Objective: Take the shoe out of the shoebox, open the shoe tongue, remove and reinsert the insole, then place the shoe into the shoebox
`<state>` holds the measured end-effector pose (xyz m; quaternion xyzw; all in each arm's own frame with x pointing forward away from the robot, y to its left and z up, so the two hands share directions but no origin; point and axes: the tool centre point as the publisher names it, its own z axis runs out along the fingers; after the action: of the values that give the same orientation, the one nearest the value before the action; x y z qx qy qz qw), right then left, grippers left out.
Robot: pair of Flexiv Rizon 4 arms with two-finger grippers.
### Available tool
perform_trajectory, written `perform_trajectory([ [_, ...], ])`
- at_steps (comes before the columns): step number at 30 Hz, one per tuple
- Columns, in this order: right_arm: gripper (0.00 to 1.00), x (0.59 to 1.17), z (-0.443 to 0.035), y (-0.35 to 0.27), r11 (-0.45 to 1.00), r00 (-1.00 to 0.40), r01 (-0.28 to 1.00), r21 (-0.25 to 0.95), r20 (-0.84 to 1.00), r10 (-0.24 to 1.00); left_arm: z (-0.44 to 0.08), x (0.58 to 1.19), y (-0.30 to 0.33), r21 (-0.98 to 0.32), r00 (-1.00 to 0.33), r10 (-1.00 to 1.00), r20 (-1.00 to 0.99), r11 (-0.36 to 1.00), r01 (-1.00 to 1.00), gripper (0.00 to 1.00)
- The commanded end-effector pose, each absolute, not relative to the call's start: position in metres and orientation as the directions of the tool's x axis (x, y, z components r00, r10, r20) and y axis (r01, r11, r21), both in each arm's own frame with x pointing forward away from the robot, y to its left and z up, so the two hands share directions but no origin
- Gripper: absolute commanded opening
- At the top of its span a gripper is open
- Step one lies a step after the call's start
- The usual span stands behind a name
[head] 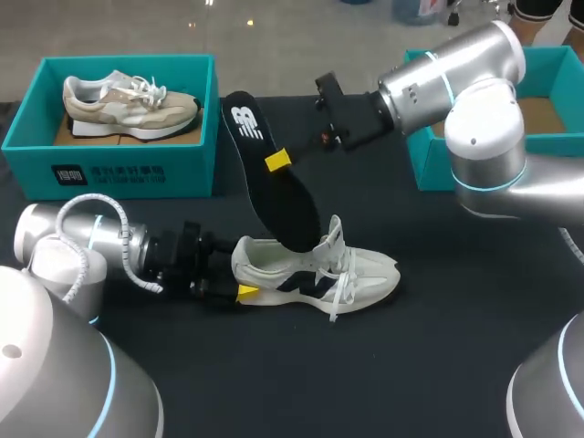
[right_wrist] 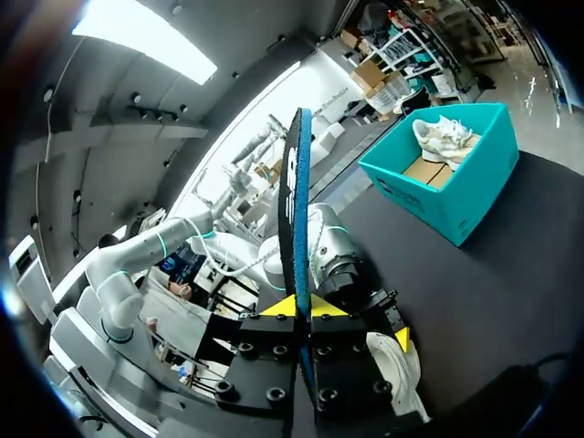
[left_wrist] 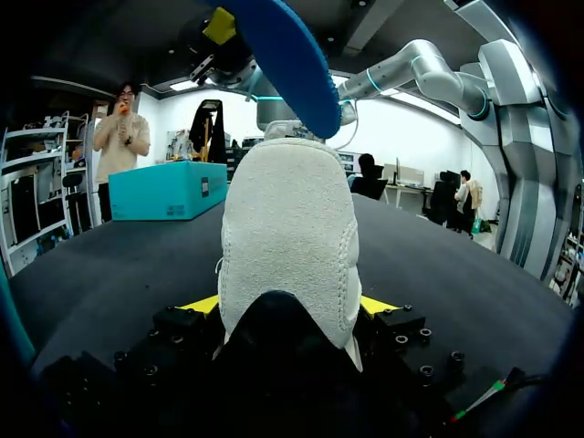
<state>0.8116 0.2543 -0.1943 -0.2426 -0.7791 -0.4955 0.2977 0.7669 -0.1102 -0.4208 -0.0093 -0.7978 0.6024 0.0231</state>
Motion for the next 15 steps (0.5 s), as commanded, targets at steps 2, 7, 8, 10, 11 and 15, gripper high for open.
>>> perform_trajectory([
  [2,0.0,0.807,-0.171,0.25,0.387,-0.679,0.695,0.606,0.73,0.078,-0.423,0.767,-0.11,-0.961,-0.999,0.043,0.026,0.276,-0.013,0.0],
  [7,0.0,0.802,-0.156,0.249,0.364,-0.677,0.702,0.612,0.732,0.073,-0.423,0.767,-0.11,-0.961,-0.999,0.043,0.026,0.276,-0.013,0.0],
  [8,0.0,0.802,-0.156,0.249,0.364,-0.677,0.702,0.612,0.732,0.073,-0.423,0.767,-0.11,-0.961,-0.999,0.043,0.026,0.276,-0.013,0.0],
  [10,0.0,0.802,-0.156,0.249,0.364,-0.677,0.702,0.612,0.732,0.073,-0.423,0.767,-0.11,-0.961,-0.999,0.043,0.026,0.276,-0.013,0.0],
  [11,0.0,0.802,-0.156,0.249,0.364,-0.677,0.702,0.612,0.732,0.073,-0.423,0.767,-0.11,-0.961,-0.999,0.043,0.026,0.276,-0.013,0.0],
  [15,0.0,0.802,-0.156,0.249,0.364,-0.677,0.702,0.612,0.732,0.073,-0.423,0.767,-0.11,-0.961,-0.999,0.043,0.026,0.276,-0.013,0.0],
])
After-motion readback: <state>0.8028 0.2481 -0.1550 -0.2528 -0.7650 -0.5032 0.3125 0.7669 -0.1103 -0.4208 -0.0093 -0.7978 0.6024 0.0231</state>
